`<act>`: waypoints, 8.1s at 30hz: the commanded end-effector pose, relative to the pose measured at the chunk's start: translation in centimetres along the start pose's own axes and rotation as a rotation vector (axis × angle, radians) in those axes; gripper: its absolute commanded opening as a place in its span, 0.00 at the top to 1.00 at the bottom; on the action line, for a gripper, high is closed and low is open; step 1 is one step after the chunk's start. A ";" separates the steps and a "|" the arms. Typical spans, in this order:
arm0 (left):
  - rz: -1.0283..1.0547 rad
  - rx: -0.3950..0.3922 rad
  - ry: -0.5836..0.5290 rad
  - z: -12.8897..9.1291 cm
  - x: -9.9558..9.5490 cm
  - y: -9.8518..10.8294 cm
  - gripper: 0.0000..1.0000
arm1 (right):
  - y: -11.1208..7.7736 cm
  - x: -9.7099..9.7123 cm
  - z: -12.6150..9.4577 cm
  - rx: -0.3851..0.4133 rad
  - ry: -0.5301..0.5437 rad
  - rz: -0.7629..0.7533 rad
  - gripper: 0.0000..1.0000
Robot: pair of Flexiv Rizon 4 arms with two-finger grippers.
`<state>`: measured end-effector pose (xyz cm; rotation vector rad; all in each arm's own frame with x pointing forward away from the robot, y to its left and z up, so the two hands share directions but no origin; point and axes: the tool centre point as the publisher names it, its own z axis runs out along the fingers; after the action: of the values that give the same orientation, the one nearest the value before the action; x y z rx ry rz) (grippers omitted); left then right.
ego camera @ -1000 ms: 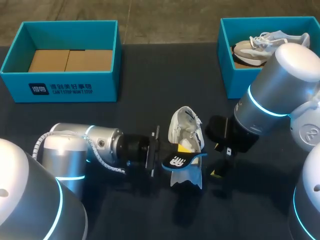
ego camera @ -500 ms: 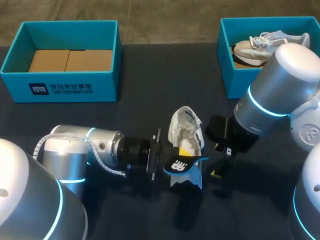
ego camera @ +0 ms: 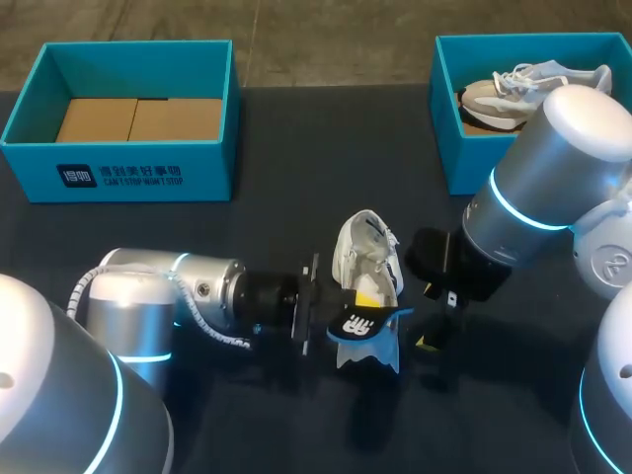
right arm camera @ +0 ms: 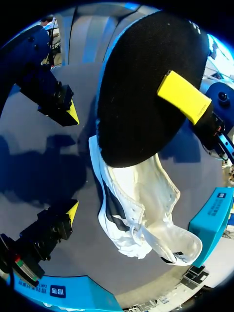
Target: Take the shoe out of the shoebox, open the shoe tongue, remove and reinsert the insole, then place the shoe into the shoebox
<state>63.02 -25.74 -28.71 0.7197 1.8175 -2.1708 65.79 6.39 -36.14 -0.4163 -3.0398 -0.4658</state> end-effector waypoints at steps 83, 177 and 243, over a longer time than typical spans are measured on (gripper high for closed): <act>0.066 -0.100 -0.024 -0.9 1.1 -0.8 1.00 | 0.0 0.1 0.1 0.001 -0.002 0.001 0.00; 0.018 -0.218 -0.082 -2.0 -0.9 6.7 1.00 | 0.0 0.1 0.1 0.001 -0.002 0.001 0.00; 0.025 -0.296 -0.035 -1.4 -0.8 3.8 0.72 | 0.0 0.1 0.1 0.001 -0.002 0.001 0.00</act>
<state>66.08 -25.27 -32.27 0.6287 2.0211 -1.8460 65.79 6.40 -36.15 -0.4162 -3.0398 -0.4659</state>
